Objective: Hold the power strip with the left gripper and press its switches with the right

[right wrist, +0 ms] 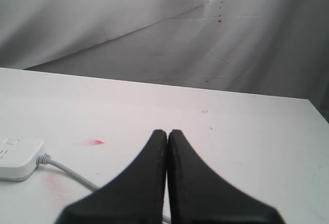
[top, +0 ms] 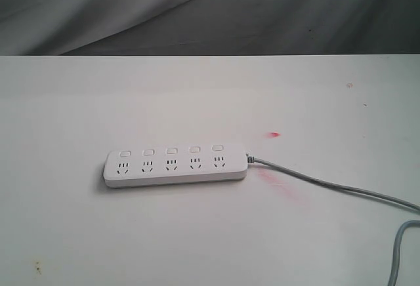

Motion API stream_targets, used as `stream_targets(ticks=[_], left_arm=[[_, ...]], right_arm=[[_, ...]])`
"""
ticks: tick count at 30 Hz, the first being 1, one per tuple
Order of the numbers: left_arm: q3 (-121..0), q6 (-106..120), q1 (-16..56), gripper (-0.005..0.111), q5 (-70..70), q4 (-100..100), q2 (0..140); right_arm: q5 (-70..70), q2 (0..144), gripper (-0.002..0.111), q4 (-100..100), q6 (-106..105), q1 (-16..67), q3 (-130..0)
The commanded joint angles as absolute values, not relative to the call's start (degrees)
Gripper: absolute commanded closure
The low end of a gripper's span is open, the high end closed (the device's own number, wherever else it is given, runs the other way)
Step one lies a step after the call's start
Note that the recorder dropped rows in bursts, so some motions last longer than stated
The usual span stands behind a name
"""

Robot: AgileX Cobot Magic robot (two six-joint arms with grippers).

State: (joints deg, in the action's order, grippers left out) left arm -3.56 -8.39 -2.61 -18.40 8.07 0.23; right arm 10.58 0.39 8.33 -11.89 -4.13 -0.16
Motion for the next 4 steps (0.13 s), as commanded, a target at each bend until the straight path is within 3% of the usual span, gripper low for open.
stream_targets(ticks=[1, 4], left_arm=[[-3.3, -8.9, -2.4, 0.106, -18.2, 7.8, 0.0], [-3.3, -8.9, -2.4, 0.106, -18.2, 7.8, 0.0]], right_arm=[[10.6, 0.0, 0.108, 8.3, -11.6, -4.5, 0.0], [10.6, 0.0, 0.108, 8.3, -11.6, -4.5, 0.0]])
